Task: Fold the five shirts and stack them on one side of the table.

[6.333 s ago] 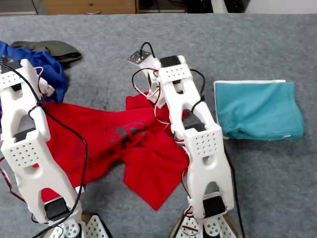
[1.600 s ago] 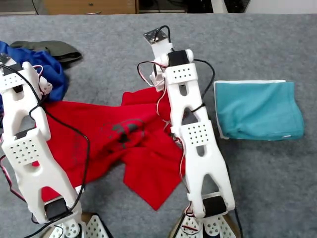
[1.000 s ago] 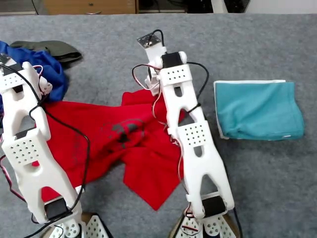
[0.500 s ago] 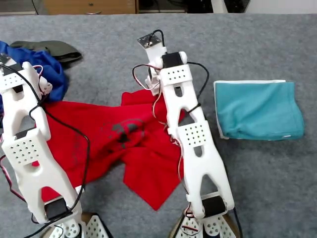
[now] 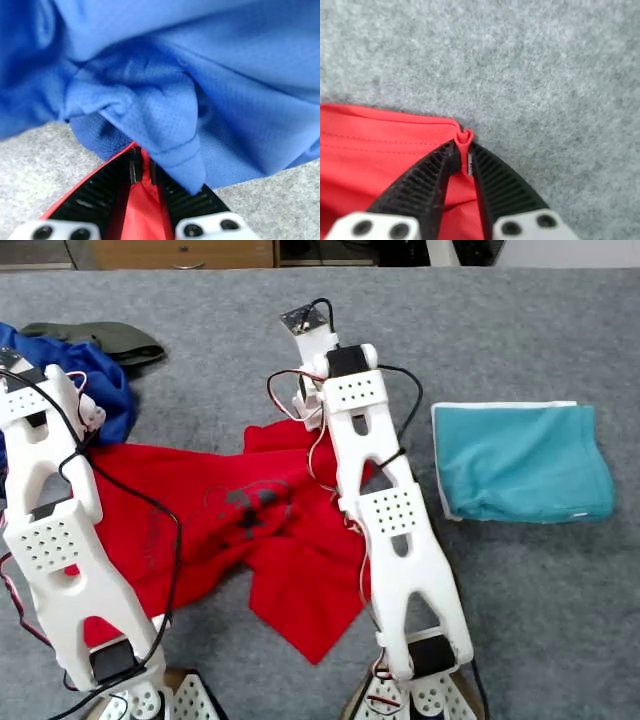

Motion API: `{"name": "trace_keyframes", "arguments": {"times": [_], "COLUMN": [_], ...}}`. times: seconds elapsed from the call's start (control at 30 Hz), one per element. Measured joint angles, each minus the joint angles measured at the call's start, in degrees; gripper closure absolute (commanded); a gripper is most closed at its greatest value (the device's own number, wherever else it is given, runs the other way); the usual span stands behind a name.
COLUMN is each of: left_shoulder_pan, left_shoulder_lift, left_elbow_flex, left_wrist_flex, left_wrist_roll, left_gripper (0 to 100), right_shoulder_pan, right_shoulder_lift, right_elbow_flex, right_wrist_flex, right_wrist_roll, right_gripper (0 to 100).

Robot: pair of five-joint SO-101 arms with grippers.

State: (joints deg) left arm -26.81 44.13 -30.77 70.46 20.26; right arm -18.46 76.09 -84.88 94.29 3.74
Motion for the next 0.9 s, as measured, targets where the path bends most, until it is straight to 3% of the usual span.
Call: {"name": "trace_keyframes", "arguments": {"times": [0.23, 0.4, 0.6, 0.9], "left_shoulder_pan": [0.5, 1.0, 1.0, 1.6], "left_shoulder_lift": [0.3, -3.2, -16.1, -47.6], "left_elbow_flex": [-2.1, -10.9, -23.2, -19.3], "left_wrist_flex": [2.3, 12.9, 27.5, 29.7], "left_wrist_roll": [-1.6, -3.0, -4.6, -14.3], "left_gripper": [98, 98, 98, 98], "right_shoulder_pan": [2.3, 2.7, 2.5, 3.1], "right_shoulder_lift": [-3.4, -18.4, -43.0, -80.0], "right_elbow_flex": [-7.4, -4.2, 1.0, 11.8], "right_wrist_flex": [6.2, 6.9, 7.0, 6.4], "right_wrist_roll": [1.2, 3.6, 6.7, 9.1], "right_gripper": [99.4, 99.2, 99.1, 99.3]}}
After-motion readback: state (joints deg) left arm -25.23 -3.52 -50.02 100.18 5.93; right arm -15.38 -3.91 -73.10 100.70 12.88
